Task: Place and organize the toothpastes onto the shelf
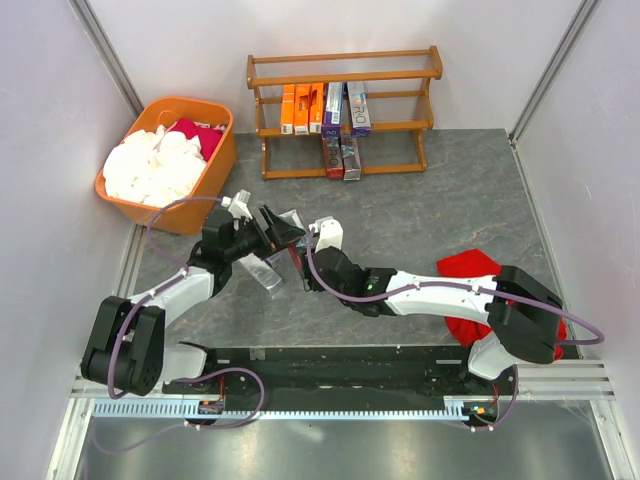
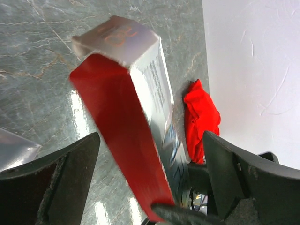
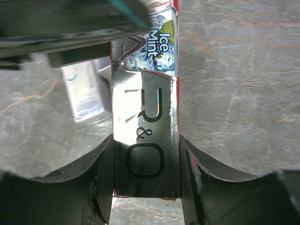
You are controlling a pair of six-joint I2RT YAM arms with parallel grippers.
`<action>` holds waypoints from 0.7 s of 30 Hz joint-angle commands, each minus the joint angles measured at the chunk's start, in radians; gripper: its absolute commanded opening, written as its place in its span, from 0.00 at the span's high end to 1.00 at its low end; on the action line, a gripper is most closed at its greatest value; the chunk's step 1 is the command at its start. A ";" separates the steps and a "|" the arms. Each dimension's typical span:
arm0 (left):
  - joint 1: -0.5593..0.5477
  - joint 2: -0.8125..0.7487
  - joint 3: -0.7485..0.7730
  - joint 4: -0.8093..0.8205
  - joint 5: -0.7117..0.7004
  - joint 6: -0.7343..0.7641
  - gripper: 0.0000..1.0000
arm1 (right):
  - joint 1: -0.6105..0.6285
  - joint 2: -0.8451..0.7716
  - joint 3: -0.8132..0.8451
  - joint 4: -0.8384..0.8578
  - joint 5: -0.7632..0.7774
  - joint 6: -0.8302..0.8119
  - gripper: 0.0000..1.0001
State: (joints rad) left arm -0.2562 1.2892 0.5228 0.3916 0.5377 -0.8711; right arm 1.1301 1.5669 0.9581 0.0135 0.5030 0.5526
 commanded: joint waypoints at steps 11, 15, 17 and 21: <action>-0.005 0.001 -0.040 0.188 0.064 -0.071 0.51 | 0.030 -0.016 0.065 0.063 -0.034 0.013 0.46; -0.005 0.012 -0.047 0.234 0.080 -0.100 0.61 | 0.031 -0.021 0.067 0.059 -0.034 0.009 0.38; -0.005 0.013 -0.052 0.253 0.088 -0.106 0.62 | 0.031 -0.030 0.062 0.057 -0.026 0.009 0.33; 0.005 0.009 -0.066 0.280 0.096 -0.126 0.63 | 0.030 -0.076 0.039 0.052 0.000 0.029 0.14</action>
State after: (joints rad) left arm -0.2550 1.3029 0.4679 0.5705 0.5900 -0.9459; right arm 1.1564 1.5597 0.9806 0.0334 0.4767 0.5686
